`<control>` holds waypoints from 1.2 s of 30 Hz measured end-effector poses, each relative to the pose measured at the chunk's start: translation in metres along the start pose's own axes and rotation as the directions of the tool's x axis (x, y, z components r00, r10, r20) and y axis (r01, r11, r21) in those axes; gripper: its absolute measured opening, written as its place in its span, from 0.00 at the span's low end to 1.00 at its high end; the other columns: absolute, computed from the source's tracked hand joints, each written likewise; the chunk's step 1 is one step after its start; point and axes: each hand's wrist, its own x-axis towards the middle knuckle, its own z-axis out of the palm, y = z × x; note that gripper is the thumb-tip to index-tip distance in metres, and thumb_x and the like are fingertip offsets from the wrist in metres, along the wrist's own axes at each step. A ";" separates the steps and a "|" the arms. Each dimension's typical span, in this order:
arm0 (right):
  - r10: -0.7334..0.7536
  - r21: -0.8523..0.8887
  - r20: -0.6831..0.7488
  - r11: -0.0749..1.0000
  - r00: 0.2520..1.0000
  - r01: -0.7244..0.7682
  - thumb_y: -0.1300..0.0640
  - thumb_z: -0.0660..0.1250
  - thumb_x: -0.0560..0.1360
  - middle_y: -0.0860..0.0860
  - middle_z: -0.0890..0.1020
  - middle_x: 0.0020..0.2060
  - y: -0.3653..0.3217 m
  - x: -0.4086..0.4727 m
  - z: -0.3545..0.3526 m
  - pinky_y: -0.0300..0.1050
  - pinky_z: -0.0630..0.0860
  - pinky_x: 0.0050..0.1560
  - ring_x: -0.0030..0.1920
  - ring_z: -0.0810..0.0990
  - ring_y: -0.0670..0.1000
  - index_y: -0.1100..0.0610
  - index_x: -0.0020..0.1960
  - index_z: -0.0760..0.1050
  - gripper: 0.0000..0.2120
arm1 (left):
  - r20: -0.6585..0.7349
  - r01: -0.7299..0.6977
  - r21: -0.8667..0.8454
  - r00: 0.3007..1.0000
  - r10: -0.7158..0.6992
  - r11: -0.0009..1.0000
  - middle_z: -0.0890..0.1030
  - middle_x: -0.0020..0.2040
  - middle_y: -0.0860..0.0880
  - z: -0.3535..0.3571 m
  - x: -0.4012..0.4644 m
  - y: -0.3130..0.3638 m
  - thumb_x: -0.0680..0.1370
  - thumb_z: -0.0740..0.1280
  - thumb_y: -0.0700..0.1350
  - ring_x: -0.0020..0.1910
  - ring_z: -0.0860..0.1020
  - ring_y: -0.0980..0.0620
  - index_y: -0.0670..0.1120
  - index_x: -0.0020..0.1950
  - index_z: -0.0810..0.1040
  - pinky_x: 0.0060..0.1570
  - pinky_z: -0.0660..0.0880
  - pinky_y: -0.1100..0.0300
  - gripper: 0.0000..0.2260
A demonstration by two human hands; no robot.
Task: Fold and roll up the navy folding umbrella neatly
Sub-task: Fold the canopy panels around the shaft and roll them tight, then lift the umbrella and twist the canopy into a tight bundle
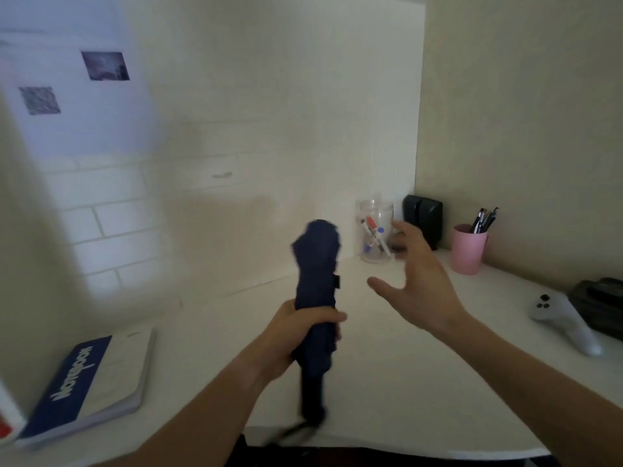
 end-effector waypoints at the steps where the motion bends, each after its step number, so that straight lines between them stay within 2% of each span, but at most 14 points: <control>1: 0.203 0.290 0.144 0.927 0.968 -0.238 0.53 0.80 0.68 0.51 0.76 0.66 -0.006 -0.006 0.002 0.49 0.75 0.61 0.60 0.79 0.50 0.48 0.75 0.61 0.41 | -0.018 -0.017 -0.147 1.000 0.014 0.989 0.83 0.41 0.39 0.001 0.005 0.000 0.71 0.78 0.40 0.36 0.81 0.45 0.39 0.45 0.82 0.41 0.80 0.53 0.09; 3: 0.290 0.488 0.524 0.668 0.801 -0.561 0.52 0.80 0.65 0.50 0.79 0.64 -0.020 -0.020 0.009 0.50 0.76 0.63 0.59 0.81 0.50 0.46 0.72 0.65 0.40 | -0.027 -0.058 -0.332 0.998 0.052 0.941 0.84 0.44 0.42 0.003 0.012 0.004 0.69 0.80 0.46 0.43 0.83 0.45 0.40 0.50 0.83 0.47 0.80 0.52 0.15; 4: 0.222 0.449 0.619 0.686 0.753 -0.572 0.52 0.80 0.63 0.49 0.80 0.62 -0.025 -0.026 0.015 0.48 0.78 0.60 0.57 0.83 0.49 0.45 0.70 0.66 0.40 | -0.036 -0.089 -0.382 0.996 0.081 0.920 0.85 0.45 0.43 0.004 0.016 0.008 0.68 0.81 0.48 0.46 0.84 0.45 0.40 0.51 0.83 0.51 0.79 0.50 0.17; 7: 0.143 0.242 0.534 0.918 0.833 -0.313 0.56 0.78 0.68 0.46 0.82 0.53 -0.032 -0.030 0.042 0.36 0.77 0.40 0.44 0.82 0.44 0.46 0.66 0.66 0.32 | -0.079 -0.137 -0.418 0.990 0.114 0.898 0.87 0.49 0.45 0.015 0.021 0.019 0.65 0.83 0.51 0.50 0.85 0.47 0.45 0.47 0.87 0.58 0.79 0.47 0.16; 10: 0.220 0.349 0.453 0.848 0.864 -0.399 0.67 0.70 0.69 0.46 0.80 0.35 -0.038 -0.028 0.051 0.43 0.74 0.34 0.32 0.76 0.46 0.49 0.56 0.75 0.20 | -0.208 -0.213 -0.402 0.968 0.138 0.891 0.88 0.52 0.46 0.015 0.021 0.037 0.57 0.85 0.60 0.53 0.85 0.45 0.47 0.53 0.87 0.57 0.81 0.47 0.30; 13: 0.218 0.377 0.550 0.797 0.807 -0.472 0.69 0.68 0.65 0.49 0.71 0.19 -0.038 -0.026 0.040 0.45 0.66 0.31 0.22 0.67 0.50 0.50 0.26 0.74 0.17 | -0.255 -0.294 -0.456 0.947 0.193 0.840 0.88 0.54 0.46 -0.008 0.025 0.066 0.65 0.82 0.55 0.55 0.86 0.43 0.43 0.60 0.82 0.58 0.81 0.46 0.29; 17: 0.150 0.393 0.732 0.704 0.665 -0.591 0.64 0.79 0.67 0.53 0.71 0.23 -0.043 -0.028 0.029 0.39 0.65 0.26 0.22 0.66 0.50 0.57 0.33 0.74 0.14 | -0.186 -0.249 -0.541 0.967 0.174 0.804 0.80 0.40 0.46 -0.014 0.025 0.085 0.71 0.81 0.46 0.40 0.82 0.46 0.43 0.50 0.79 0.46 0.80 0.52 0.15; 23: -0.062 0.351 0.930 0.440 0.362 -0.827 0.59 0.67 0.77 0.48 0.67 0.25 -0.039 -0.031 0.021 0.36 0.60 0.22 0.21 0.61 0.44 0.55 0.32 0.67 0.16 | -0.064 -0.230 -0.642 0.967 0.248 0.731 0.75 0.33 0.51 -0.009 0.013 0.089 0.79 0.71 0.48 0.30 0.75 0.52 0.47 0.40 0.74 0.40 0.76 0.59 0.11; 25: -0.022 0.414 0.888 0.476 0.460 -0.776 0.58 0.75 0.73 0.54 0.75 0.29 -0.040 -0.028 0.018 0.38 0.69 0.24 0.22 0.68 0.46 0.59 0.42 0.72 0.11 | -0.153 -0.261 -0.625 0.965 0.212 0.736 0.74 0.31 0.51 -0.009 0.017 0.091 0.79 0.71 0.48 0.28 0.74 0.53 0.48 0.38 0.72 0.36 0.75 0.59 0.13; 27: 0.110 0.437 0.669 0.742 0.735 -0.508 0.53 0.83 0.64 0.54 0.85 0.42 -0.042 -0.027 0.014 0.46 0.81 0.37 0.32 0.81 0.49 0.53 0.59 0.75 0.27 | -0.311 -0.319 -0.612 0.938 0.151 0.724 0.75 0.31 0.50 -0.012 0.024 0.092 0.77 0.74 0.46 0.27 0.74 0.52 0.47 0.39 0.72 0.34 0.76 0.58 0.13; 29: 0.091 0.093 0.405 0.986 0.910 -0.140 0.40 0.81 0.62 0.43 0.84 0.50 -0.041 -0.028 0.015 0.45 0.81 0.48 0.45 0.84 0.45 0.37 0.69 0.63 0.42 | -0.449 -0.387 -0.591 0.887 0.110 0.707 0.76 0.30 0.49 -0.016 0.028 0.094 0.76 0.77 0.44 0.27 0.75 0.50 0.45 0.41 0.74 0.35 0.77 0.57 0.12; 32: 0.036 -0.142 0.320 0.990 0.947 0.010 0.39 0.71 0.73 0.45 0.85 0.49 -0.042 -0.028 0.024 0.44 0.79 0.49 0.48 0.83 0.49 0.42 0.70 0.62 0.30 | -0.457 -0.398 -0.590 0.882 0.116 0.702 0.77 0.32 0.49 -0.015 0.030 0.098 0.74 0.78 0.45 0.28 0.77 0.50 0.45 0.41 0.75 0.37 0.79 0.56 0.13; 34: 0.063 0.154 0.401 0.979 0.914 -0.135 0.46 0.73 0.75 0.45 0.83 0.37 -0.036 -0.029 0.028 0.44 0.77 0.39 0.37 0.80 0.49 0.49 0.61 0.72 0.18 | -0.360 -0.377 -0.591 0.914 0.185 0.713 0.78 0.34 0.48 -0.007 0.022 0.096 0.73 0.79 0.46 0.32 0.79 0.49 0.45 0.42 0.77 0.40 0.80 0.55 0.12; 36: 0.048 0.495 0.538 0.790 0.841 -0.361 0.54 0.74 0.76 0.49 0.74 0.26 -0.036 -0.031 0.025 0.42 0.67 0.27 0.25 0.69 0.49 0.58 0.46 0.76 0.09 | -0.206 -0.315 -0.576 0.949 0.239 0.754 0.82 0.37 0.47 0.005 0.013 0.080 0.72 0.79 0.46 0.39 0.82 0.47 0.44 0.44 0.80 0.47 0.80 0.52 0.09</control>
